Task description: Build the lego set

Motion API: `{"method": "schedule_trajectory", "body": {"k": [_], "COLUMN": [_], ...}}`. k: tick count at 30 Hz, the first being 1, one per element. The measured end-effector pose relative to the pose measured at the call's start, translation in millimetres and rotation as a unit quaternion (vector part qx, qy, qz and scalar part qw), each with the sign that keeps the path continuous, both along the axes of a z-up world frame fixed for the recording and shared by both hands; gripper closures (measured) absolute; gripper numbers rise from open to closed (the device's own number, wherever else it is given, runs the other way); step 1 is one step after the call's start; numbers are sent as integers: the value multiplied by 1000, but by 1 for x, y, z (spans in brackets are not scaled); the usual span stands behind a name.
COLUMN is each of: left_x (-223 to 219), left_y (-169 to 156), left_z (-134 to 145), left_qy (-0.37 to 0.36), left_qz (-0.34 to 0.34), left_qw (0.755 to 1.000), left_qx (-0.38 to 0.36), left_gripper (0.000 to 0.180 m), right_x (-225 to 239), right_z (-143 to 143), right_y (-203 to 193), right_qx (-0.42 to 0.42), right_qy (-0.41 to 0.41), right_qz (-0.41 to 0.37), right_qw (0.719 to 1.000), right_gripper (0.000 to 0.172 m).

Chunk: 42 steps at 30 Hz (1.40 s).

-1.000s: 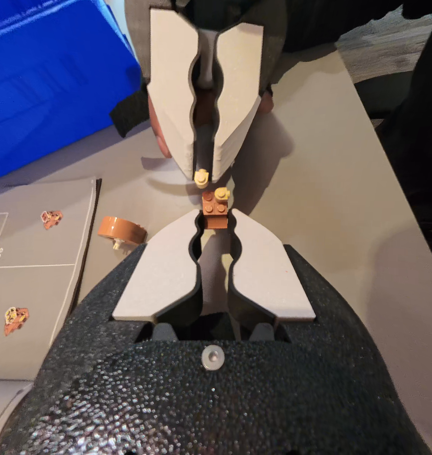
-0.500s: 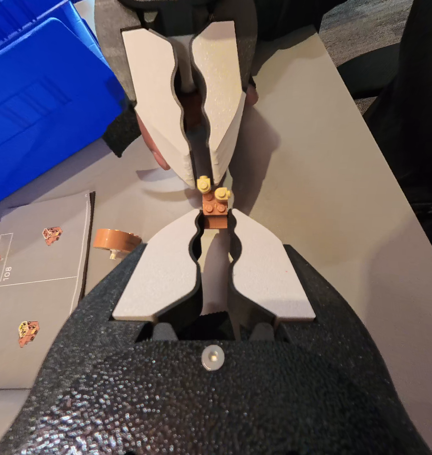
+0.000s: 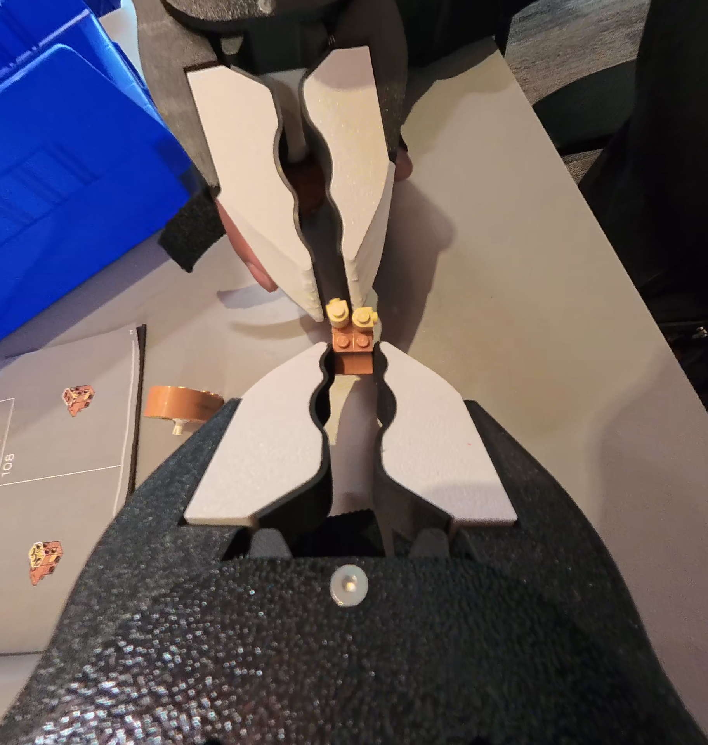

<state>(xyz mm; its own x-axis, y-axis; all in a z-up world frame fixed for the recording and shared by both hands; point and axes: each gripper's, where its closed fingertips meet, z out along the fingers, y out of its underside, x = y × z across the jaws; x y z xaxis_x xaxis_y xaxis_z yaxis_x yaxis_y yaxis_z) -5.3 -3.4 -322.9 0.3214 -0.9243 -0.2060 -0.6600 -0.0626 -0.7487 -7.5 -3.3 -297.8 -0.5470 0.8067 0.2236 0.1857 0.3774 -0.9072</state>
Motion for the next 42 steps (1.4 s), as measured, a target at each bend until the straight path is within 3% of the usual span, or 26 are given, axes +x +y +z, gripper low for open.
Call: {"method": "schedule_trajectory", "body": {"k": [24,29,34,38,42], "left_x": [1,-7,-14,-20,-30], "left_y": [-2,0,-1,-2,2], "left_z": [-2,-13,-23,-26,-26], "left_qy": [0,17,32,34,20], "left_qz": [-1,12,26,32,59], "left_qw": [1000,999,997,996,994], "left_qx": [-14,-31,-58,-75,-86], "left_gripper": [163,163,163,163,163], "right_x": [2,2,12,23,24], "right_z": [-3,-4,20,17,7], "right_y": [-4,19,46,23,-35], "right_qx": [5,25,-14,-19,-1], "right_qy": [-11,-16,12,-7,-33], "right_qz": [13,-34,-112,-100,-44], "right_qw": [1000,999,994,995,998], "right_gripper": [160,159,160,163,164]}}
